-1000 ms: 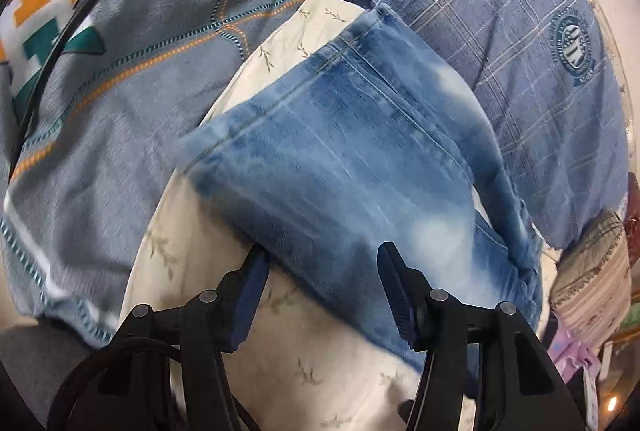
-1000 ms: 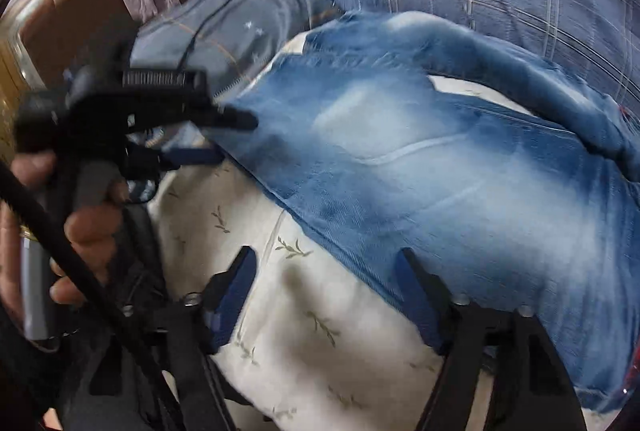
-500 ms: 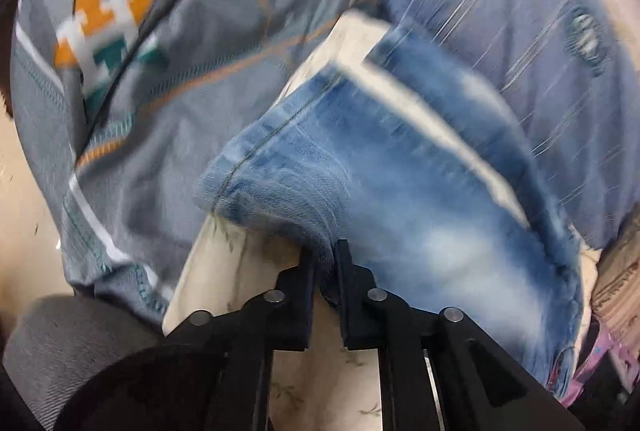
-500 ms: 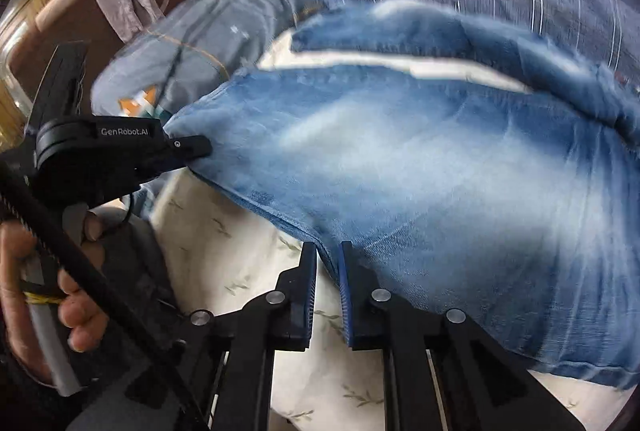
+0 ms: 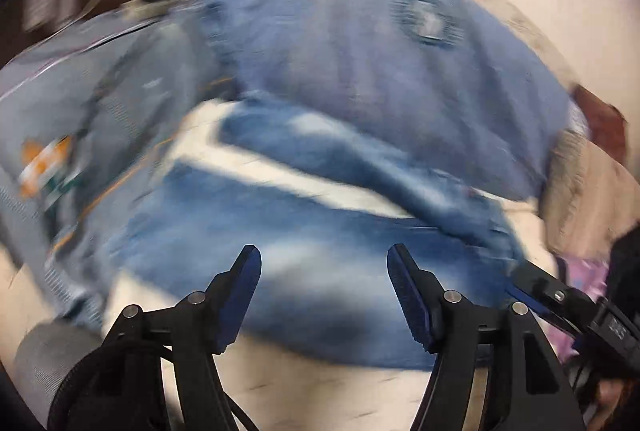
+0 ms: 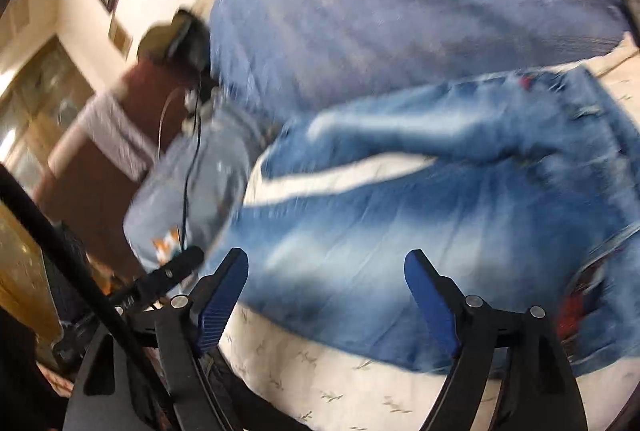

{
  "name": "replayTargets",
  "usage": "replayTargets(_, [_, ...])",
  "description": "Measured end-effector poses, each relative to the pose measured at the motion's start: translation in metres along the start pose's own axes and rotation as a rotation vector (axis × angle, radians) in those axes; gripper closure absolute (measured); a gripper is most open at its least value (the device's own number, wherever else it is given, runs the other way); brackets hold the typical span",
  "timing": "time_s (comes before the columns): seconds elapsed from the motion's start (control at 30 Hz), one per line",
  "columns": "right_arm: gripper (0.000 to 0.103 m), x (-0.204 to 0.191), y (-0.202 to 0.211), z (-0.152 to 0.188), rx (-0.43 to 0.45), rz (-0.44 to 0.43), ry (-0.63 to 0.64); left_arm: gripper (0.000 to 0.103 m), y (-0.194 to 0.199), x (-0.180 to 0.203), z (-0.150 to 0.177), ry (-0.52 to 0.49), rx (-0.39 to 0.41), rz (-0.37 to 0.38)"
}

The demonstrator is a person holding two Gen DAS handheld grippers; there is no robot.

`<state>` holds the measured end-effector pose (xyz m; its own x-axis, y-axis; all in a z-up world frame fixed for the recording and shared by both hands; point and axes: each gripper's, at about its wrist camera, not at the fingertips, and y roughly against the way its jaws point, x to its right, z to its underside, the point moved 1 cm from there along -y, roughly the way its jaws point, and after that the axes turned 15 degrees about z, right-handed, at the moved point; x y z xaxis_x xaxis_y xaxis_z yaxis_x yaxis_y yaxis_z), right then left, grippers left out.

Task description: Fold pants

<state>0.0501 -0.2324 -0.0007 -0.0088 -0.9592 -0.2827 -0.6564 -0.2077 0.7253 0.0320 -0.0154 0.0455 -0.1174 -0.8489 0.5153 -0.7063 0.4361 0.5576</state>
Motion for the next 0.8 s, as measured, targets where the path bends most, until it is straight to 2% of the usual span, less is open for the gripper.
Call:
replayTargets(0.17, [0.021,0.063,0.018,-0.045,0.015,0.062,-0.089,0.037,-0.063,0.074,-0.031,-0.095,-0.066,0.146])
replayTargets(0.27, [0.021,0.11,0.017,-0.067,0.002,0.119,-0.146,0.037,-0.105,0.096,-0.048,-0.141,-0.113,0.168])
replayTargets(0.3, [0.021,0.132,0.014,-0.076,-0.005,0.163,-0.163,0.037,-0.123,0.099,-0.051,-0.153,-0.135,0.171])
replayTargets(0.33, [0.021,0.146,0.011,-0.083,-0.009,0.2,-0.175,0.037,-0.147,0.099,-0.053,-0.156,-0.161,0.162])
replayTargets(0.4, [0.021,0.183,-0.004,-0.1,-0.038,0.278,-0.216,0.038,-0.207,0.076,-0.07,-0.126,-0.201,0.162])
replayTargets(0.47, [0.021,0.212,-0.02,-0.111,-0.061,0.32,-0.266,0.038,-0.246,0.049,-0.074,-0.088,-0.225,0.146])
replayTargets(0.57, [0.021,0.25,-0.052,-0.134,-0.099,0.401,-0.287,0.038,-0.273,0.032,-0.07,-0.089,-0.264,0.091])
replayTargets(0.63, [0.021,0.262,-0.076,-0.151,-0.127,0.457,-0.264,0.038,-0.283,0.024,-0.072,-0.067,-0.275,0.064])
replayTargets(0.73, [0.022,0.272,-0.106,-0.18,-0.148,0.51,-0.254,0.038,-0.29,0.017,-0.073,-0.022,-0.283,0.096])
replayTargets(0.8, [0.023,0.282,-0.124,-0.194,-0.178,0.518,-0.322,0.038,-0.291,0.016,-0.073,-0.034,-0.278,0.093])
